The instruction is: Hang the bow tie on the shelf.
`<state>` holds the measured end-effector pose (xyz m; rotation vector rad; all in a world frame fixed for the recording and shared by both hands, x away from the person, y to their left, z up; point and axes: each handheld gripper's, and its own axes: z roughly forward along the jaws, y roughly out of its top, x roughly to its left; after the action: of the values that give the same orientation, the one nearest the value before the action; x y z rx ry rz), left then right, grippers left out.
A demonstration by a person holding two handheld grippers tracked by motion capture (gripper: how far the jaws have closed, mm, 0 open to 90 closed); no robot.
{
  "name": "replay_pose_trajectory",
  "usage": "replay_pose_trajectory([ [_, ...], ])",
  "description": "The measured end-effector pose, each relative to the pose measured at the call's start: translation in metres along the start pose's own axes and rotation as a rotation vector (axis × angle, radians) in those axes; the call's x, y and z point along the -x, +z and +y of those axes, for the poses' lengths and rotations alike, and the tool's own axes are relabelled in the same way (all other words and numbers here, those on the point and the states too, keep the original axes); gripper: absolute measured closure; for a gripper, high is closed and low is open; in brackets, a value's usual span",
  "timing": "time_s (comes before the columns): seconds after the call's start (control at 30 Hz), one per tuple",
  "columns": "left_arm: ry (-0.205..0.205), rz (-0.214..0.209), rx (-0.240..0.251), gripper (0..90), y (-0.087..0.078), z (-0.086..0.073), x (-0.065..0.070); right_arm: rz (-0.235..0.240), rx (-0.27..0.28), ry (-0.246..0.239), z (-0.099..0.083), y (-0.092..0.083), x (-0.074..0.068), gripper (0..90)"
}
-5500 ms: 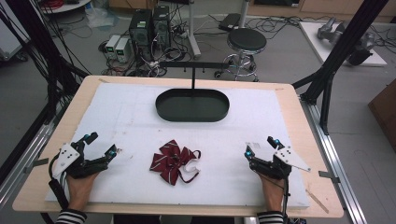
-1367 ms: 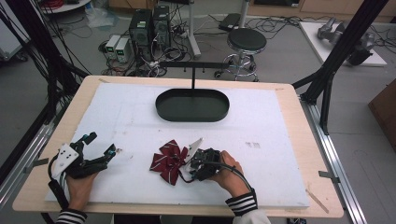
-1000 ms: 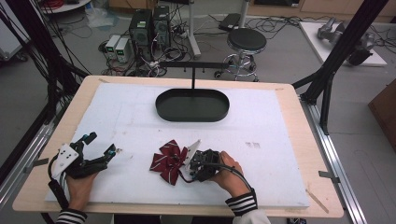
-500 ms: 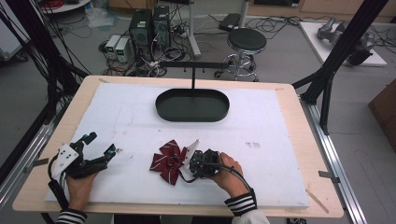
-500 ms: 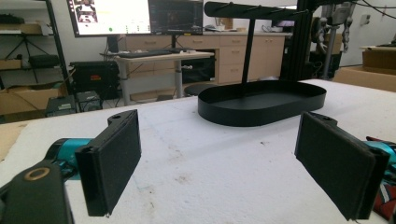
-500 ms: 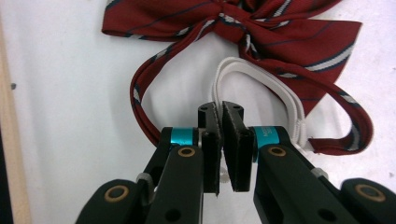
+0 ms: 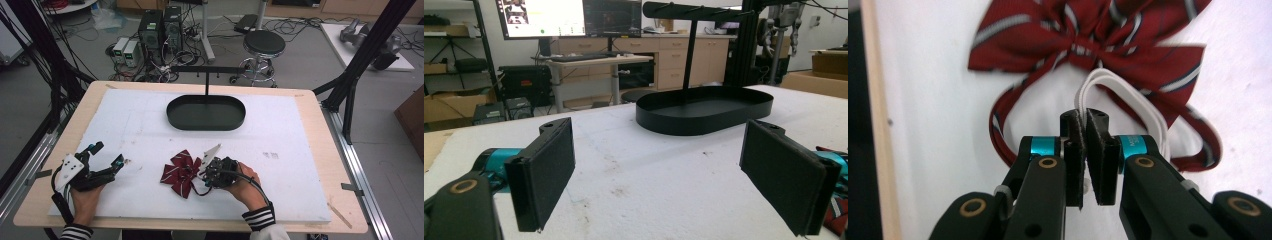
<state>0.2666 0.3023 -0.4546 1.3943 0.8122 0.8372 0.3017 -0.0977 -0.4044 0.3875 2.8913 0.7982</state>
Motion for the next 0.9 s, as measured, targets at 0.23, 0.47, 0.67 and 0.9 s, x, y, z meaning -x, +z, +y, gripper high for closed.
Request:
replay_pose_trajectory([
  [0.23,0.000,0.000,0.000,14.9,0.000,0.000,0.000,0.016,0.146,0.059,-0.002,-0.013,0.006,85.8],
  [0.47,0.000,0.000,0.000,14.9,0.000,0.000,0.000,-0.013,0.274,0.102,-0.006,-0.023,0.009,85.8],
  [0.67,0.000,0.000,0.001,14.9,0.000,0.000,0.000,-0.061,0.364,0.139,-0.007,-0.031,0.012,85.8],
  [0.9,0.000,0.000,0.002,14.9,0.000,0.000,0.000,-0.131,0.519,0.198,-0.009,-0.044,0.016,85.8],
])
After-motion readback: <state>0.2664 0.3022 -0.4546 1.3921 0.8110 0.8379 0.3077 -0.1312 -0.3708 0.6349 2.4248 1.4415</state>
